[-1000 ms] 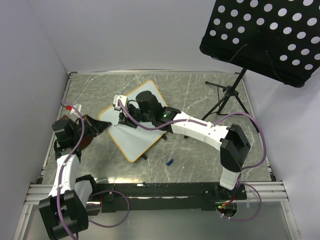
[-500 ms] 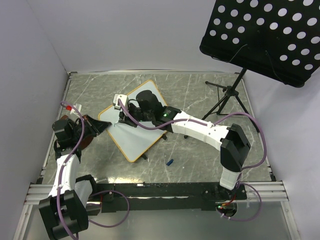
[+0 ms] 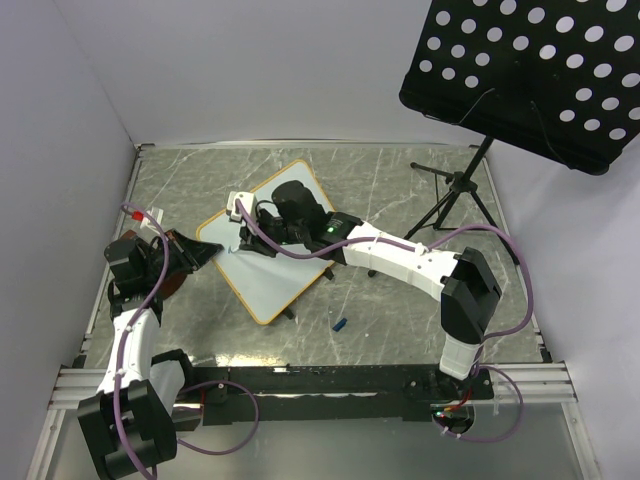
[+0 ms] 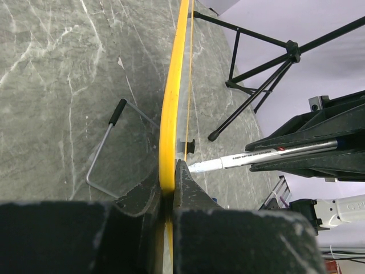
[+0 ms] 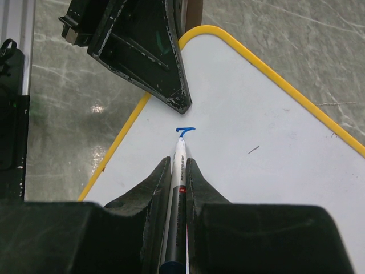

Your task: Write a sentence on the whiteboard

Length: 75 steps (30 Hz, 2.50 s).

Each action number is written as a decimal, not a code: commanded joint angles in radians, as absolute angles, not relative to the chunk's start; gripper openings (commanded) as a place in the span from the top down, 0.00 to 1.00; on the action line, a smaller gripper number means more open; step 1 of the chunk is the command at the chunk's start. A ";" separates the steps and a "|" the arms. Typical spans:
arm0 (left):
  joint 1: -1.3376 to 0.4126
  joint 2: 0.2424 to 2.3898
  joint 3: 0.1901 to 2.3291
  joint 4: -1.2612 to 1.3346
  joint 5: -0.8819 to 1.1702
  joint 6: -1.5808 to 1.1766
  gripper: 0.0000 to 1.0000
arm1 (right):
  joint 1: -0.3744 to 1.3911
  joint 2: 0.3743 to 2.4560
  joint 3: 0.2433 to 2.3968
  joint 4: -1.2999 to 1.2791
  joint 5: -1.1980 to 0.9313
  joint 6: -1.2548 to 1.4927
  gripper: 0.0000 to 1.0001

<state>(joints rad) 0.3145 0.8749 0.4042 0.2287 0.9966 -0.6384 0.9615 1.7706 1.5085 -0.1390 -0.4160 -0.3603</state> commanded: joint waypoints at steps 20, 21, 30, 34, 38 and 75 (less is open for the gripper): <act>0.313 0.862 0.414 0.307 1.002 -0.548 0.99 | 0.989 1.758 1.555 -0.230 -0.531 -0.356 1.00; 0.314 0.862 0.416 0.307 1.003 -0.548 0.99 | 0.991 1.762 1.578 -0.232 -0.534 -0.341 1.00; 0.314 0.865 0.416 0.304 1.002 -0.545 0.99 | 0.947 1.746 1.652 -0.236 -0.525 -0.305 1.00; 0.314 0.867 0.416 0.308 1.006 -0.549 0.99 | 0.916 1.730 1.625 -0.219 -0.512 -0.307 1.00; 0.314 0.870 0.414 0.313 1.009 -0.552 0.99 | 0.897 1.733 1.576 -0.198 -0.497 -0.310 1.00; 0.314 0.873 0.411 0.324 1.022 -0.558 0.99 | 0.904 1.844 1.658 -0.213 -0.526 -0.270 1.00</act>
